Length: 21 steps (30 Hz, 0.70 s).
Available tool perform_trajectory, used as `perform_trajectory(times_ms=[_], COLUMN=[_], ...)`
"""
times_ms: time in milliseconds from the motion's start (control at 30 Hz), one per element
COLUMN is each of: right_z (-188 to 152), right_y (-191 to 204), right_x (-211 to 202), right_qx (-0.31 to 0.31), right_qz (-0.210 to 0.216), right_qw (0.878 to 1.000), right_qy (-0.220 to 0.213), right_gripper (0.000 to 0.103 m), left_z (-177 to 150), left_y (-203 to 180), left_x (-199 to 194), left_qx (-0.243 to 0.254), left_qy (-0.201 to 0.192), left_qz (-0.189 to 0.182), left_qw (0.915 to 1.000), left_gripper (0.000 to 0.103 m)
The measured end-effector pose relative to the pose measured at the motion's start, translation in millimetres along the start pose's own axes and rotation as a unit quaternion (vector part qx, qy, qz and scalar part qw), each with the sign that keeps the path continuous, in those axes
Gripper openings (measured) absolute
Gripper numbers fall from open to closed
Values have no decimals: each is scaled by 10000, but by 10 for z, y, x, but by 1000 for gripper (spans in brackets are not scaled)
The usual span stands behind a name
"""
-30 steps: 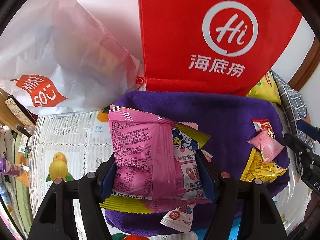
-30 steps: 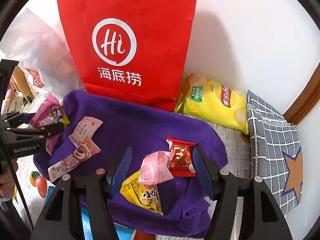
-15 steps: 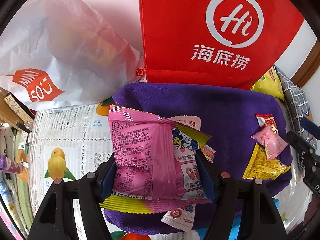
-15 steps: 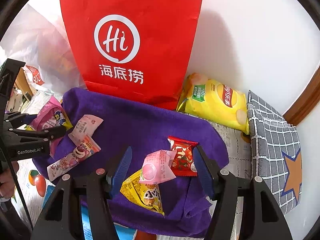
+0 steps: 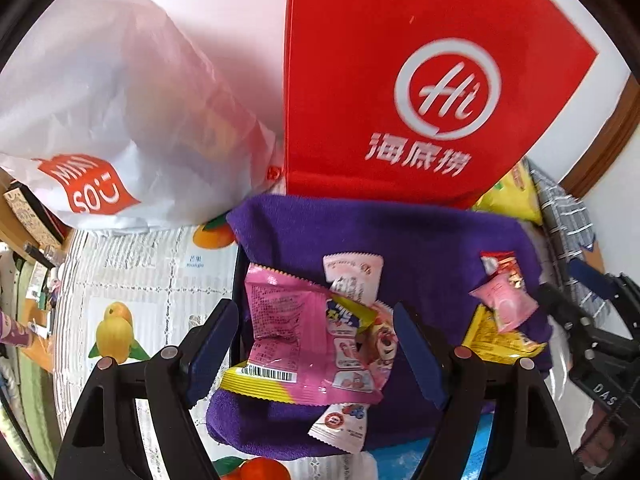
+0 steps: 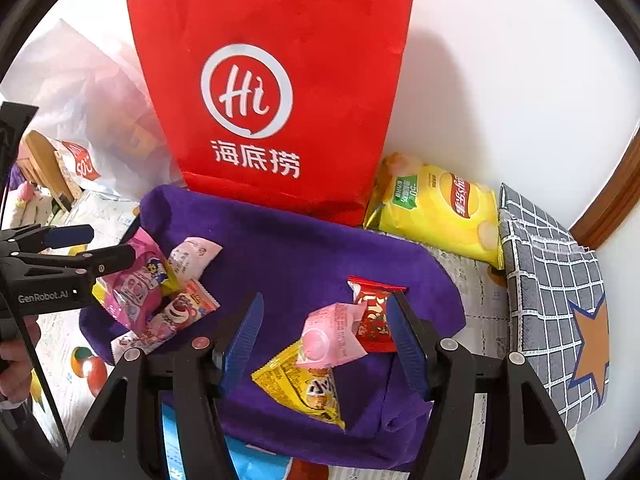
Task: Organize snacks
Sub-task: 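Withdraw both tools from the towel back over the snacks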
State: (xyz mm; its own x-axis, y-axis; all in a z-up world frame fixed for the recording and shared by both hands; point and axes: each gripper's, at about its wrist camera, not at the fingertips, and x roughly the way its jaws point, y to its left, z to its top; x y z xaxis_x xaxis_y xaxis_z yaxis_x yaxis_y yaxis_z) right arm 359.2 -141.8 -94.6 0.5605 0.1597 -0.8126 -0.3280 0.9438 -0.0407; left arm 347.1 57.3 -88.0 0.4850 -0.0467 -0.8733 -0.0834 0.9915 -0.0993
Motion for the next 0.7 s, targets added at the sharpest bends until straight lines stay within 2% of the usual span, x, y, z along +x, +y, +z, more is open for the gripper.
perform_trajectory(times_ms=[67, 133, 200, 433, 600, 700], right_z=[10, 13, 5, -210, -518, -717], right_y=[24, 40, 46, -31, -147, -181], right_x=[-69, -151, -262, -561, -798, -845], right_qx=[21, 74, 209, 500, 927, 1190], right_qz=[67, 119, 101, -59, 458, 412], right_qw=[10000, 9997, 9990, 9965, 9917, 9906], right_qy=[-58, -189, -377, -672, -769, -539], right_gripper=[66, 75, 78, 80, 80, 80], left_z=[1, -4, -4, -12, -82, -169], left_y=[-17, -37, -55, -23, -47, -67], left_x=[-89, -165, -259, -587, -968, -1161], left_qx=[58, 81, 127, 101, 189, 256], left_qy=[-162, -304, -467, -909, -1321, -1429], left_qz=[-17, -2, -77, -292, -461, -651], left_qw=[9999, 9995, 9988, 9954, 9900, 9873], left_gripper=[78, 78, 78, 76, 76, 76])
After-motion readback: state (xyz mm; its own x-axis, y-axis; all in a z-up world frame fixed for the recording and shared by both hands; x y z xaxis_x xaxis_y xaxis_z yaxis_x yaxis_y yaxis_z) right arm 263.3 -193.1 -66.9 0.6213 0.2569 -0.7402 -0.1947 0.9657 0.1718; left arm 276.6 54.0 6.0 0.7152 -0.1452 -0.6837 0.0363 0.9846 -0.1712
